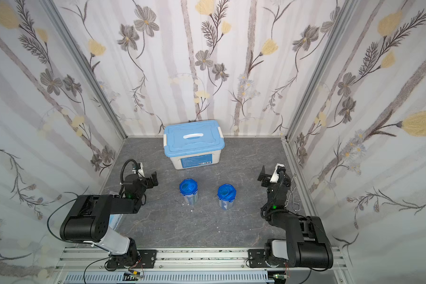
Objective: Take out toiletry kits
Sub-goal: Pick up the container from the center of the board.
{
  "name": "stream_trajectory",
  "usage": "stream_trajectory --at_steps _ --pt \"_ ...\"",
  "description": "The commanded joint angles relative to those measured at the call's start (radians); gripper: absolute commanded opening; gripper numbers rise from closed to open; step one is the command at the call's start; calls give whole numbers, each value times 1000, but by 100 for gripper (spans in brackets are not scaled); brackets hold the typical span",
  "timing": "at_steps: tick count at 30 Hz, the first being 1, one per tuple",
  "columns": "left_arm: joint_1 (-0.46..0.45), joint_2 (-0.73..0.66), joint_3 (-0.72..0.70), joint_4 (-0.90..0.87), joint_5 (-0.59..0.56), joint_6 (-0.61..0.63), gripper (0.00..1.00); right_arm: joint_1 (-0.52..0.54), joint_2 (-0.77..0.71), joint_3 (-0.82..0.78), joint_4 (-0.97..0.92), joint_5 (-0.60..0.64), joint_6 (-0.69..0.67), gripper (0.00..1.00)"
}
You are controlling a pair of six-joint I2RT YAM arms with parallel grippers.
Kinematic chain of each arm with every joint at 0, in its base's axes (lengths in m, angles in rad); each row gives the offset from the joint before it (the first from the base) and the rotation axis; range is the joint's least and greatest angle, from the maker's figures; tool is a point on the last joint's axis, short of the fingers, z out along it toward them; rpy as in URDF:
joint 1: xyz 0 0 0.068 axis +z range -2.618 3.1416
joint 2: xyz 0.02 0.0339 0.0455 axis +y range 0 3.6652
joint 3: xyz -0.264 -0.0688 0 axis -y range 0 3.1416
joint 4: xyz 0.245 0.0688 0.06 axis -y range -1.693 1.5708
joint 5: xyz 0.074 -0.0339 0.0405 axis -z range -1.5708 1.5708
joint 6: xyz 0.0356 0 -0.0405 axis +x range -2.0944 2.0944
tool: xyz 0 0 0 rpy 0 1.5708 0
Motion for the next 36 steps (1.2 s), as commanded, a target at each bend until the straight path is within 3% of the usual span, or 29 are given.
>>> stream_trajectory --at_steps 1,27,30,33,36 --pt "-1 0 6 18 5 2 100 1 1 7 11 -7 0 100" --pt "0 -5 3 23 -11 -2 100 0 -5 10 9 -7 1 100" --pt "-15 -111 0 -54 -115 -19 100 1 -88 99 -221 5 12 99" --pt "-58 -300 50 -275 -265 -54 100 1 -188 192 -501 2 56 95" --pt "-75 -494 129 -514 -222 -149 100 1 -303 191 -616 -86 117 95"
